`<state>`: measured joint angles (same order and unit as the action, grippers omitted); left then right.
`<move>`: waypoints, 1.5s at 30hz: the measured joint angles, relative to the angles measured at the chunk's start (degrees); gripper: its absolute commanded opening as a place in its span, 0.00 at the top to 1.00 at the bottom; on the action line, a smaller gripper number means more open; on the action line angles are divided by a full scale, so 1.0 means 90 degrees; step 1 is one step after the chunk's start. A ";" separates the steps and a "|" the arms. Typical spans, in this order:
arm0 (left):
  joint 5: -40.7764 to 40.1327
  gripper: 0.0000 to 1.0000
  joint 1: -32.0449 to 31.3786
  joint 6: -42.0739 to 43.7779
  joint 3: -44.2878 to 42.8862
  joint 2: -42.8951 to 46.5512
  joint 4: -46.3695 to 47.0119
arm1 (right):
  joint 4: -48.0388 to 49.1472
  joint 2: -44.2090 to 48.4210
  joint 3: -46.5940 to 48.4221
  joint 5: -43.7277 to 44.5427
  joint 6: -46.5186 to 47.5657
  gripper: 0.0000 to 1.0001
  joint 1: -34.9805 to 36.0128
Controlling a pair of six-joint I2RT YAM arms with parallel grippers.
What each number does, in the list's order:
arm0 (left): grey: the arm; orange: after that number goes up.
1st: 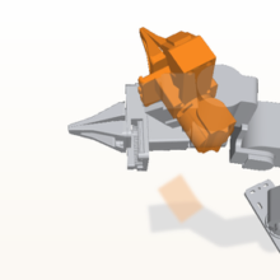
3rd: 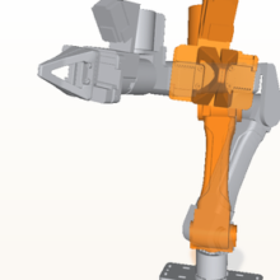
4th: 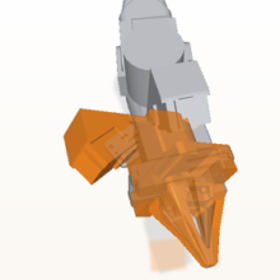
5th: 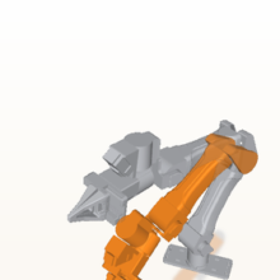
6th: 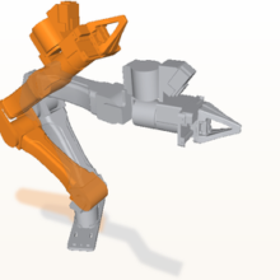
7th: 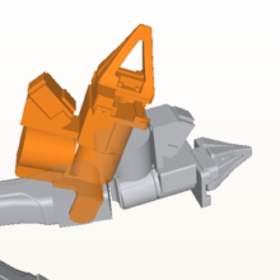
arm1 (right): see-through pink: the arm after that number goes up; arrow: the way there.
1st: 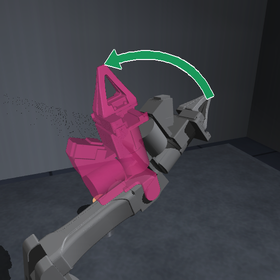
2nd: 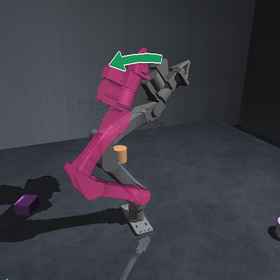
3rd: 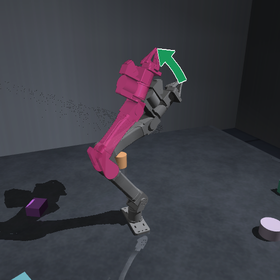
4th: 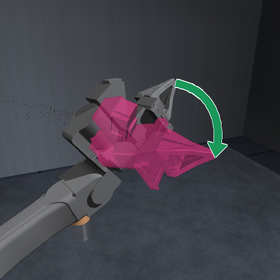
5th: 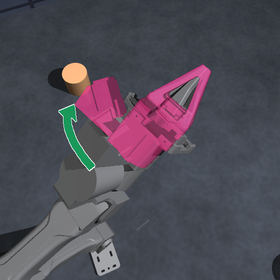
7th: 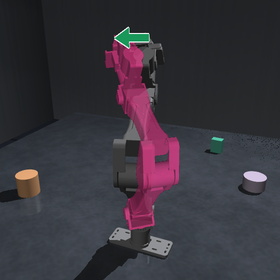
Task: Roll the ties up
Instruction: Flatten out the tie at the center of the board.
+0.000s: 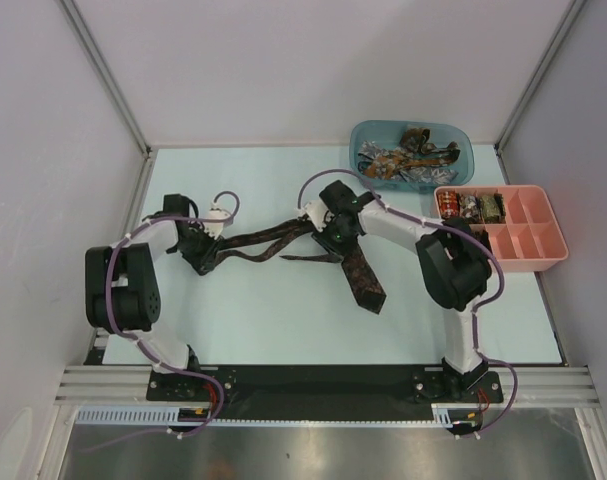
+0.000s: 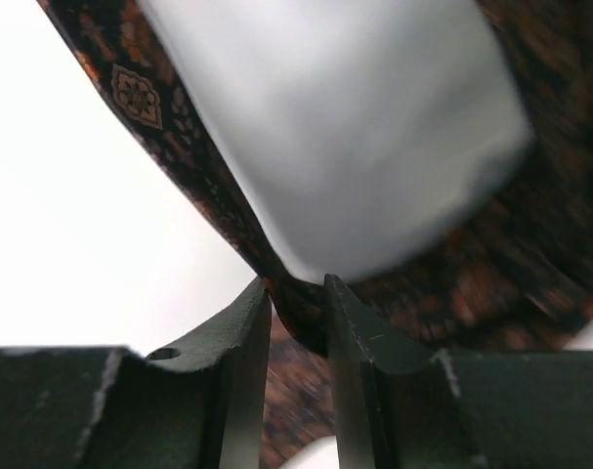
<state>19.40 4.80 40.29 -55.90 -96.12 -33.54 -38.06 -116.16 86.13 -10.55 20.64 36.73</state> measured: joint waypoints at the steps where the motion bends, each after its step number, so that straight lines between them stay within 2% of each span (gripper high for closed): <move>1: -0.0124 0.69 0.0000 -0.0005 -0.0024 -0.0002 0.0056 | -0.0102 0.0092 -0.0022 0.0073 0.0175 0.64 -0.0073; 3: -0.0335 0.69 0.0000 -0.0002 -0.0044 -0.0002 0.0158 | -0.0228 0.0238 -0.0024 0.0177 0.0476 0.57 -0.0240; 5: -0.0529 0.65 0.0000 -0.0007 -0.0046 0.0000 0.0238 | -0.0379 0.0355 -0.0015 0.0260 0.0736 0.52 -0.0471; 6: -0.0629 0.60 0.0000 -0.0015 -0.0046 0.0000 0.0272 | -0.0539 0.0410 0.0022 0.0257 0.0862 0.45 -0.0610; 7: -0.0695 0.44 0.0000 -0.0027 -0.0051 0.0010 0.0296 | -0.0716 0.0495 0.0061 0.0231 0.0981 0.42 -0.0699; 8: -0.0763 0.33 0.0000 -0.0032 -0.0051 0.0036 0.0318 | -0.0797 0.0549 0.0075 0.0228 0.0998 0.39 -0.0838; 9: -0.0782 0.23 0.0000 0.0015 -0.0051 0.0075 0.0325 | -0.0901 0.0629 0.0087 0.0192 0.1037 0.32 -0.0930; 10: -0.0767 0.01 0.0000 0.0012 -0.0053 0.0151 0.0330 | -0.1008 0.0753 0.0090 0.0141 0.1049 0.31 -0.1013; 14: -0.0236 0.01 0.0002 0.0221 -0.0056 0.0651 0.0248 | -0.1263 0.1241 0.0204 -0.0231 0.0685 0.14 -0.1161; 15: -0.0051 0.00 -0.0017 0.0301 -0.0061 0.0801 0.0214 | -0.1234 0.1324 0.0272 -0.0321 0.0505 0.13 -0.1183; 22: 0.0571 0.00 -0.0580 0.0678 -0.0175 0.1083 0.0209 | -0.0624 0.1088 0.0517 -0.0340 -0.0697 0.11 -0.1202; 28: 0.0607 0.01 -0.0804 0.1154 -0.0605 0.0357 0.0134 | -0.0386 0.0202 0.0602 0.0058 -0.1192 0.13 -0.1207; 33: 0.0542 0.01 -0.0850 0.1571 -0.0799 -0.0148 0.0085 | -0.0362 -0.0291 0.0610 0.0228 -0.1365 0.25 -0.1207; 34: 0.0527 0.02 -0.0855 0.1654 -0.0816 -0.0243 0.0070 | -0.0357 -0.0345 0.0610 0.0238 -0.1382 0.28 -0.1207; 35: 0.0517 0.06 -0.0855 0.1710 -0.0818 -0.0333 0.0068 | -0.0352 -0.0374 0.0610 0.0236 -0.1406 0.36 -0.1207; 37: 0.0476 0.31 -0.0862 0.1800 -0.0818 -0.0478 0.0015 | -0.0318 -0.0389 0.0556 0.0211 -0.1433 0.49 -0.1207; 38: 0.0437 0.42 -0.0872 0.1882 -0.0818 -0.0556 -0.0039 | -0.0299 -0.0389 0.0505 0.0165 -0.1450 0.61 -0.1207; 39: 0.0396 0.59 -0.0884 0.1882 -0.0818 -0.0593 -0.0078 | -0.0279 -0.0389 0.0452 0.0124 -0.1433 0.68 -0.1205; 41: 0.0355 0.73 -0.0911 0.1926 -0.0816 -0.0622 -0.0221 | -0.0226 -0.0340 0.0236 0.0005 -0.1389 0.83 -0.1202; 42: 0.0362 0.86 -0.0920 0.1938 -0.0816 -0.0602 -0.0301 | -0.0211 -0.0248 0.0107 -0.0073 -0.1341 0.88 -0.1207; 44: 0.0389 0.93 -0.0930 0.1943 -0.0755 -0.0454 -0.0508 | -0.0306 -0.0075 -0.0151 -0.0255 -0.1205 1.00 -0.1219; 45: 0.0413 0.99 -0.0930 0.1965 -0.0690 -0.0287 -0.0680 | -0.0425 0.0032 -0.0279 -0.0367 -0.1086 1.00 -0.1246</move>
<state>23.11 -3.57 57.98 -62.11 -98.70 -39.66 -41.89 -115.87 83.61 -13.85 10.87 25.52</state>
